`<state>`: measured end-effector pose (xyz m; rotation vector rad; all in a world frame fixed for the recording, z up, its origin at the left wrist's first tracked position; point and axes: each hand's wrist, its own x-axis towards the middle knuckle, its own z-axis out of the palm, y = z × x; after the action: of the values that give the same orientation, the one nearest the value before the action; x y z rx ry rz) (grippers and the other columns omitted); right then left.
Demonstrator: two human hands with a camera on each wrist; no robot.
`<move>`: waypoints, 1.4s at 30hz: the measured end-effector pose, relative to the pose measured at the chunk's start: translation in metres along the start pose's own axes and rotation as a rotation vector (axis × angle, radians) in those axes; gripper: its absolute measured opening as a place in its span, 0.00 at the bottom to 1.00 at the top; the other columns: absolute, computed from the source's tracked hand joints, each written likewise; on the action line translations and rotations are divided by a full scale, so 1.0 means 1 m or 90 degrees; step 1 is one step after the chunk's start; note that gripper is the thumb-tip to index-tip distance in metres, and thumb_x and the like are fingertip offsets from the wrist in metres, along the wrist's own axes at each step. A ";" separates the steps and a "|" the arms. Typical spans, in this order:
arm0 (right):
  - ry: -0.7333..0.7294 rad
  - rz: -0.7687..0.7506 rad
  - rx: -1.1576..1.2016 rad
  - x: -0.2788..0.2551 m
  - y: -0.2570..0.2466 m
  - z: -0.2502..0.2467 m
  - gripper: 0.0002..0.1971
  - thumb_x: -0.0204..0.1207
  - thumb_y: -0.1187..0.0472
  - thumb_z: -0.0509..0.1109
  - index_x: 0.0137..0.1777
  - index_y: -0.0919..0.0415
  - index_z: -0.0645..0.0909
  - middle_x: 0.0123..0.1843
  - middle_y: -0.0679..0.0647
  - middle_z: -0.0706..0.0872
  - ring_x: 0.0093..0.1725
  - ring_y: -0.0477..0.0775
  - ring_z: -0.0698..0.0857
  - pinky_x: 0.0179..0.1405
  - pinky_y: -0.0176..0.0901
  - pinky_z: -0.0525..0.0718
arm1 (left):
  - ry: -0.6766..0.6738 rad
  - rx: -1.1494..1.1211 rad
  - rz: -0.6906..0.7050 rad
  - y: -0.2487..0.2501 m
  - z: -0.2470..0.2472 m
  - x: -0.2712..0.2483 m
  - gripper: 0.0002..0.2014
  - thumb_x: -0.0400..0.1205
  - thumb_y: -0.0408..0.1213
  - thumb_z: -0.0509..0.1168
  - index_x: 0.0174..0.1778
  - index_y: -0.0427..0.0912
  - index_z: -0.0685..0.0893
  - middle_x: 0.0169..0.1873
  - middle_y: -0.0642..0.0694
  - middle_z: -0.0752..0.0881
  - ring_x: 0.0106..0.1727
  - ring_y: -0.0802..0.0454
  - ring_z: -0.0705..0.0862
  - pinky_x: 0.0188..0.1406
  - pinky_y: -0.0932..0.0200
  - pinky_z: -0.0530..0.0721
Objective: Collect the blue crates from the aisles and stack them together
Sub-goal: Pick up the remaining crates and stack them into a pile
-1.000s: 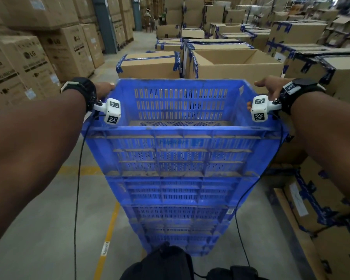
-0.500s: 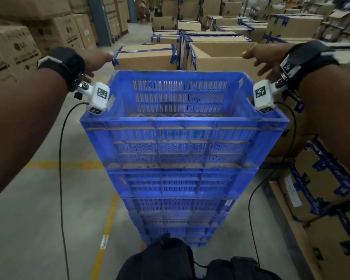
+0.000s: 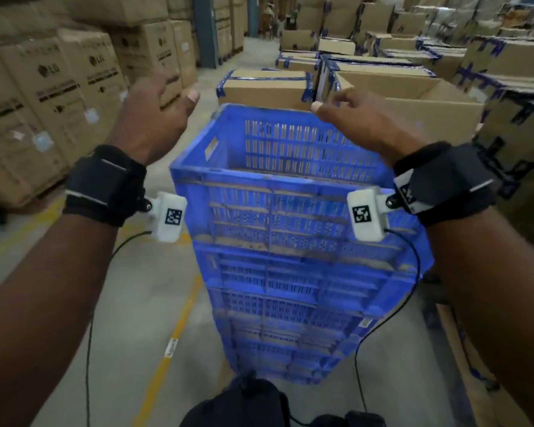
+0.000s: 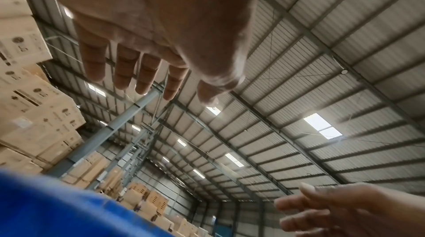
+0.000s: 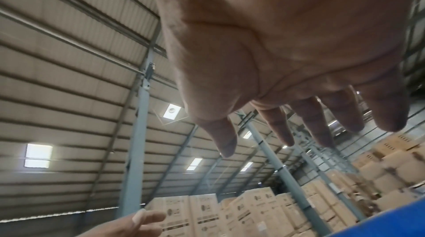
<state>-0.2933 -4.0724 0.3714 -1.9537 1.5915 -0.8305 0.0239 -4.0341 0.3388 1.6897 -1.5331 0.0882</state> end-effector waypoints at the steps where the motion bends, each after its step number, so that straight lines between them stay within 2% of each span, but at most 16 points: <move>1: -0.022 -0.033 0.010 -0.001 -0.004 0.011 0.28 0.73 0.27 0.67 0.63 0.47 0.77 0.54 0.44 0.78 0.52 0.45 0.78 0.55 0.44 0.74 | 0.015 -0.001 -0.006 -0.005 -0.005 -0.017 0.28 0.85 0.58 0.60 0.78 0.48 0.76 0.75 0.43 0.78 0.73 0.47 0.77 0.64 0.62 0.69; 3: -0.045 -0.100 0.024 -0.010 -0.013 0.031 0.32 0.76 0.29 0.66 0.71 0.50 0.77 0.61 0.45 0.80 0.61 0.46 0.79 0.63 0.46 0.75 | 0.035 -0.008 -0.024 -0.017 -0.012 -0.052 0.28 0.85 0.59 0.61 0.78 0.48 0.76 0.75 0.46 0.78 0.74 0.50 0.76 0.68 0.62 0.70; 5: -0.071 -0.170 0.039 -0.026 -0.025 0.052 0.34 0.80 0.34 0.66 0.80 0.53 0.74 0.77 0.48 0.78 0.76 0.48 0.75 0.73 0.46 0.73 | 0.069 -0.003 -0.069 -0.029 -0.021 -0.096 0.30 0.84 0.62 0.60 0.78 0.49 0.76 0.76 0.47 0.78 0.76 0.49 0.76 0.76 0.53 0.73; 6: -0.088 -0.207 0.047 -0.034 -0.031 0.064 0.33 0.81 0.36 0.66 0.81 0.53 0.73 0.80 0.48 0.76 0.79 0.47 0.73 0.76 0.45 0.71 | 0.091 0.012 -0.094 -0.034 -0.028 -0.121 0.31 0.83 0.63 0.59 0.78 0.49 0.76 0.75 0.47 0.79 0.76 0.49 0.76 0.77 0.50 0.73; 11: -0.201 -0.358 0.105 -0.084 -0.045 0.137 0.28 0.83 0.42 0.68 0.80 0.54 0.75 0.78 0.48 0.78 0.78 0.46 0.73 0.76 0.36 0.67 | 0.169 0.117 -0.238 -0.040 -0.055 -0.251 0.29 0.84 0.59 0.60 0.79 0.50 0.75 0.74 0.45 0.78 0.77 0.46 0.74 0.78 0.52 0.70; 13: -0.258 -0.397 0.123 -0.110 -0.046 0.168 0.28 0.83 0.43 0.69 0.80 0.54 0.75 0.79 0.49 0.77 0.79 0.47 0.72 0.80 0.42 0.66 | 0.177 0.141 -0.299 -0.037 -0.065 -0.305 0.28 0.84 0.57 0.61 0.79 0.49 0.75 0.74 0.44 0.77 0.78 0.46 0.72 0.79 0.52 0.68; 15: -0.353 -0.432 0.129 -0.144 -0.051 0.201 0.28 0.83 0.45 0.69 0.81 0.55 0.74 0.81 0.51 0.75 0.80 0.48 0.71 0.82 0.43 0.64 | 0.196 0.171 -0.377 -0.033 -0.080 -0.363 0.29 0.83 0.58 0.60 0.79 0.50 0.75 0.75 0.44 0.77 0.79 0.46 0.71 0.80 0.51 0.67; 18: -0.475 -0.482 0.109 -0.202 -0.057 0.246 0.29 0.83 0.45 0.69 0.82 0.54 0.73 0.82 0.52 0.74 0.81 0.48 0.69 0.78 0.33 0.59 | 0.250 0.190 -0.507 -0.024 -0.108 -0.450 0.29 0.82 0.58 0.60 0.79 0.51 0.74 0.76 0.45 0.76 0.80 0.48 0.70 0.80 0.52 0.67; 20: -0.555 -0.532 0.096 -0.246 -0.065 0.271 0.30 0.83 0.45 0.69 0.82 0.53 0.72 0.83 0.52 0.72 0.83 0.49 0.68 0.78 0.33 0.58 | 0.309 0.215 -0.581 -0.013 -0.132 -0.506 0.30 0.82 0.58 0.60 0.79 0.51 0.74 0.76 0.45 0.75 0.79 0.47 0.71 0.80 0.49 0.69; 23: -0.680 -0.587 0.083 -0.313 -0.080 0.300 0.30 0.84 0.43 0.67 0.83 0.50 0.70 0.85 0.49 0.70 0.84 0.47 0.66 0.81 0.40 0.60 | 0.411 0.247 -0.663 0.007 -0.165 -0.585 0.26 0.85 0.53 0.64 0.79 0.51 0.74 0.75 0.45 0.75 0.78 0.46 0.72 0.78 0.47 0.71; 26: -0.768 -0.660 0.064 -0.393 -0.099 0.327 0.30 0.84 0.43 0.66 0.84 0.50 0.70 0.85 0.48 0.70 0.83 0.47 0.66 0.79 0.38 0.60 | 0.517 0.279 -0.739 0.030 -0.195 -0.665 0.25 0.85 0.49 0.66 0.79 0.51 0.75 0.74 0.46 0.75 0.77 0.48 0.73 0.76 0.52 0.71; 28: -0.812 -0.679 0.068 -0.442 -0.110 0.340 0.29 0.84 0.43 0.66 0.83 0.48 0.70 0.84 0.46 0.70 0.82 0.45 0.67 0.78 0.37 0.62 | 0.564 0.288 -0.779 0.043 -0.211 -0.709 0.25 0.85 0.50 0.66 0.79 0.51 0.75 0.74 0.46 0.76 0.77 0.49 0.73 0.76 0.55 0.70; 33: -0.935 -0.705 0.096 -0.604 -0.137 0.379 0.27 0.83 0.43 0.68 0.81 0.46 0.74 0.82 0.45 0.73 0.80 0.44 0.71 0.80 0.47 0.69 | 0.671 0.338 -0.879 0.090 -0.259 -0.844 0.27 0.82 0.56 0.63 0.77 0.52 0.77 0.73 0.48 0.77 0.76 0.51 0.74 0.75 0.55 0.72; 38: -1.082 -0.790 0.100 -0.777 -0.155 0.390 0.26 0.83 0.44 0.68 0.81 0.44 0.73 0.81 0.42 0.74 0.77 0.44 0.73 0.79 0.47 0.70 | 0.780 0.418 -0.991 0.148 -0.307 -0.965 0.27 0.83 0.57 0.62 0.77 0.52 0.77 0.72 0.48 0.77 0.76 0.51 0.74 0.76 0.48 0.73; 40: -1.141 -0.831 0.101 -0.838 -0.161 0.387 0.26 0.83 0.43 0.68 0.81 0.43 0.73 0.79 0.39 0.74 0.77 0.43 0.73 0.80 0.47 0.70 | 0.827 0.445 -1.028 0.174 -0.319 -1.003 0.26 0.83 0.57 0.62 0.77 0.54 0.76 0.73 0.50 0.77 0.76 0.52 0.74 0.75 0.51 0.73; 42: -1.204 -0.867 0.093 -0.897 -0.173 0.384 0.27 0.83 0.42 0.67 0.81 0.42 0.72 0.76 0.35 0.72 0.74 0.40 0.73 0.77 0.43 0.71 | 0.886 0.474 -1.055 0.197 -0.329 -1.036 0.24 0.85 0.56 0.63 0.77 0.56 0.76 0.74 0.52 0.76 0.77 0.54 0.73 0.75 0.53 0.72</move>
<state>-0.0242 -3.1619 0.0871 -2.0299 -0.8885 0.6313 -0.2531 -2.9964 0.0794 2.0493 1.1269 0.7667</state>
